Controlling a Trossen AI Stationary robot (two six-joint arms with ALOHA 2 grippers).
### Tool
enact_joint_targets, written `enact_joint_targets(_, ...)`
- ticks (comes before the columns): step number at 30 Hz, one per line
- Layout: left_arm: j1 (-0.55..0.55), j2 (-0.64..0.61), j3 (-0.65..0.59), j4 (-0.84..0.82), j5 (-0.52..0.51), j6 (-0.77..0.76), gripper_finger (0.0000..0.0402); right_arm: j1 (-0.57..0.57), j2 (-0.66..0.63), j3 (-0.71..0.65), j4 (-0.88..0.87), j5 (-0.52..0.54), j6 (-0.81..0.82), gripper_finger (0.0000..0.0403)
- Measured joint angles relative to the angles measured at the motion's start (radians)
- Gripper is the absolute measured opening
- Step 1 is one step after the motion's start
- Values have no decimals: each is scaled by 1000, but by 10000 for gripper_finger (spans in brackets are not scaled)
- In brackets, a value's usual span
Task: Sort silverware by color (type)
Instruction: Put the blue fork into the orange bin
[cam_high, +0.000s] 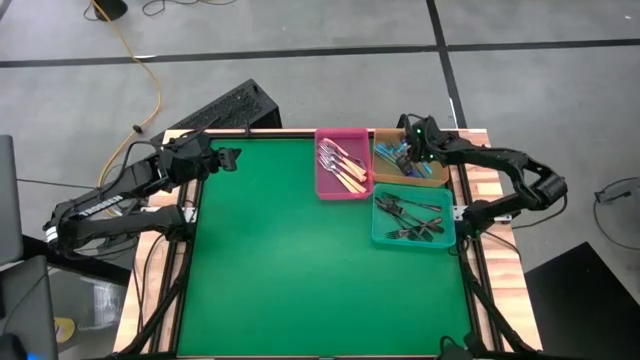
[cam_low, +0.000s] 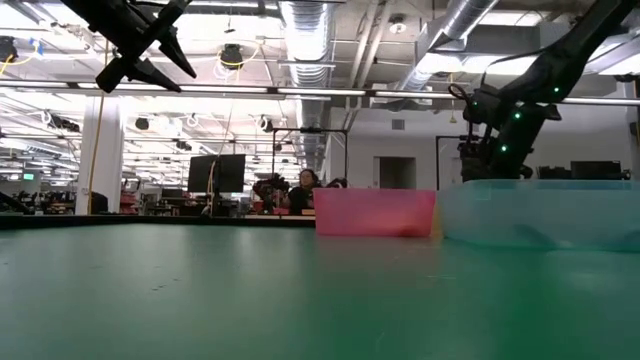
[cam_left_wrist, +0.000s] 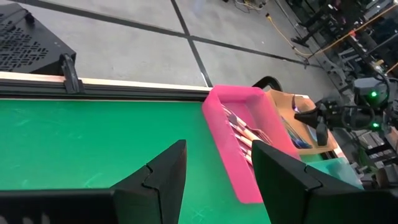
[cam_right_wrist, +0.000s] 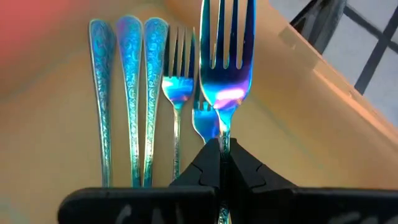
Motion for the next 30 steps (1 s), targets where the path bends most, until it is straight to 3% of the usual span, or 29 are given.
enact_joint_targets(9,0,0,0,-1,46,-3,164,4,0,0,0,58,181,25)
enact_joint_targets(15,0,0,0,-2,51,1,164,39,0,-19,-3,157,282,25)
enact_joint_targets(30,0,0,-10,-47,47,9,164,72,0,-67,29,214,284,25)
